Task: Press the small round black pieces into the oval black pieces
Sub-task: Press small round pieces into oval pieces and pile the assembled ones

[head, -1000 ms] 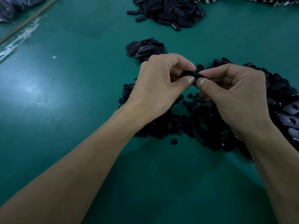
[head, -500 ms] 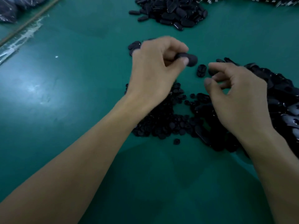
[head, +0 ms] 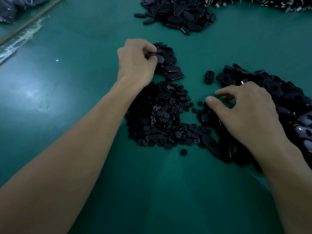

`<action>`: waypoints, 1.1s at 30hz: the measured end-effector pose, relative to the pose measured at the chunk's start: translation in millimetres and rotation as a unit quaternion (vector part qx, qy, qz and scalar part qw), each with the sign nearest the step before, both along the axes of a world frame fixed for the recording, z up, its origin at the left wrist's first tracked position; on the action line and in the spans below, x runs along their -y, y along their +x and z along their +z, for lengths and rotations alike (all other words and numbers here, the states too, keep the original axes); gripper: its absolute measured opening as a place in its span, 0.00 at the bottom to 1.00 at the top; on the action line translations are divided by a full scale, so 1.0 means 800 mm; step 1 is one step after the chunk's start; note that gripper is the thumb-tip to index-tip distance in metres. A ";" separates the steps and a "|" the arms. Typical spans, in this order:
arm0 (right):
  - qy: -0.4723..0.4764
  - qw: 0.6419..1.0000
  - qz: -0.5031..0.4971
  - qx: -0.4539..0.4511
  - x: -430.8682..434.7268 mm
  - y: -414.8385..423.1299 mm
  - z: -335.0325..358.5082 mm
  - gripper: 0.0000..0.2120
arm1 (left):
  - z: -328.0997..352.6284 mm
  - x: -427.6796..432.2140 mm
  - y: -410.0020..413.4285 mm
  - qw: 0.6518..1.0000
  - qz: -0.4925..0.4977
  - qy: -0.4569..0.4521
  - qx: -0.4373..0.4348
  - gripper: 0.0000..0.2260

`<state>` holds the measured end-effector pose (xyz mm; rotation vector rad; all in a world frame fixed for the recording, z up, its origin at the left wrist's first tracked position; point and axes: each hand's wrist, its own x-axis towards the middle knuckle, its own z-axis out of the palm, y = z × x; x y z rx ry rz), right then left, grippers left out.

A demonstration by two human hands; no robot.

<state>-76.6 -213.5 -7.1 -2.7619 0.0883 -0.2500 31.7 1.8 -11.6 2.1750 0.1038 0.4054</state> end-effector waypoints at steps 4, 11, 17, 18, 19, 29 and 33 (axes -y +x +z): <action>0.042 0.999 0.012 0.017 0.005 0.002 -0.002 0.14 | -0.001 0.001 0.007 1.000 0.008 0.013 -0.005 0.10; 0.071 0.997 0.011 0.028 0.004 0.003 -0.003 0.14 | -0.001 0.003 0.001 0.999 -0.002 0.044 -0.015 0.18; 0.074 0.997 0.018 0.013 0.006 0.002 -0.002 0.11 | 0.002 0.004 -0.012 0.999 -0.008 0.037 -0.007 0.11; 0.076 0.997 0.019 0.011 0.005 0.002 -0.002 0.11 | 0.005 0.005 -0.016 1.000 -0.010 0.027 -0.008 0.07; 0.079 0.997 0.018 0.009 0.005 0.003 -0.002 0.10 | 0.007 0.007 -0.020 1.000 -0.016 0.017 -0.010 0.03; 0.219 0.963 0.053 0.149 -0.008 0.000 0.002 0.12 | 0.016 0.027 -0.073 0.986 -0.163 -0.004 0.039 0.08; 0.254 0.945 0.089 0.186 -0.012 -0.001 0.000 0.14 | 0.021 0.036 -0.084 0.976 -0.218 -0.020 0.017 0.14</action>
